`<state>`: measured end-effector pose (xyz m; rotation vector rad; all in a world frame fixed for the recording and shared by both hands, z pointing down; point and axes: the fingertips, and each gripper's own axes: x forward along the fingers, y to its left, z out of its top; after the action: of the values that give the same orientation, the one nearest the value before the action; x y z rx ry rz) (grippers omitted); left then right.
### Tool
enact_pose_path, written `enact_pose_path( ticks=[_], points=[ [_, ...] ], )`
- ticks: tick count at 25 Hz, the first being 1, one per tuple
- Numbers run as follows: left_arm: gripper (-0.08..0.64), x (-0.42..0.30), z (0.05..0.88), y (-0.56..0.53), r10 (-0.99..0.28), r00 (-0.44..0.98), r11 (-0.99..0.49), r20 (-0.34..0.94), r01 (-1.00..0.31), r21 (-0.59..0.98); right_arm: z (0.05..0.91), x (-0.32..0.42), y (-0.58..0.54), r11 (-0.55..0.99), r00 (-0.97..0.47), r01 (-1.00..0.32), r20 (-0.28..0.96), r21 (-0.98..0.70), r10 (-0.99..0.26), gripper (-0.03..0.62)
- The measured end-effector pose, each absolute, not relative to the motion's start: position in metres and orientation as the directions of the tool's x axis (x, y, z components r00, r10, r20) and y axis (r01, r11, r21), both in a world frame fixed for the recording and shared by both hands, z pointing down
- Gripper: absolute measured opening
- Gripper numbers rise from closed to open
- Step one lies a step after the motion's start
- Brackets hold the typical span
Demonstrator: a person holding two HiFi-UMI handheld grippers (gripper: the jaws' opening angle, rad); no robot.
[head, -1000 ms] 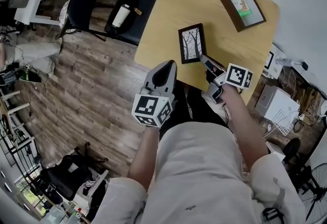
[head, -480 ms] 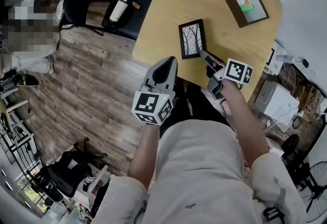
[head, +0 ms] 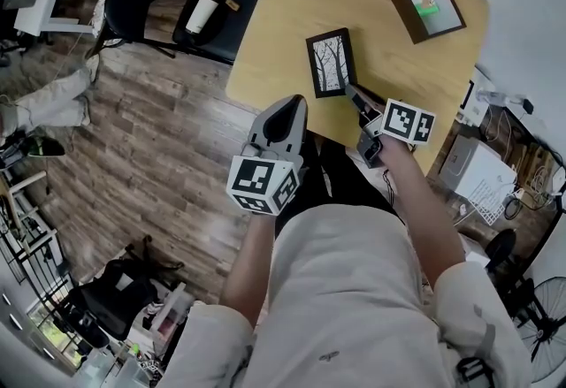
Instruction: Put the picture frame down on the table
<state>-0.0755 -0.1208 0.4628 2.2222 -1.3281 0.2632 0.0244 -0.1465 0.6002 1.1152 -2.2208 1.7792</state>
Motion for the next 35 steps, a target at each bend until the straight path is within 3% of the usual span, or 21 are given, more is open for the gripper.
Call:
enact_pose_path(
  ticks=[35],
  points=[
    [0.008, -0.076, 0.466, -0.117, -0.758, 0.489, -0.372, 0.432, -0.868, 0.329, 0.642, 0.045, -0.146, 0.135, -0.563, -0.807, 0.681, -0.574, -0.468, 0.118]
  ],
)
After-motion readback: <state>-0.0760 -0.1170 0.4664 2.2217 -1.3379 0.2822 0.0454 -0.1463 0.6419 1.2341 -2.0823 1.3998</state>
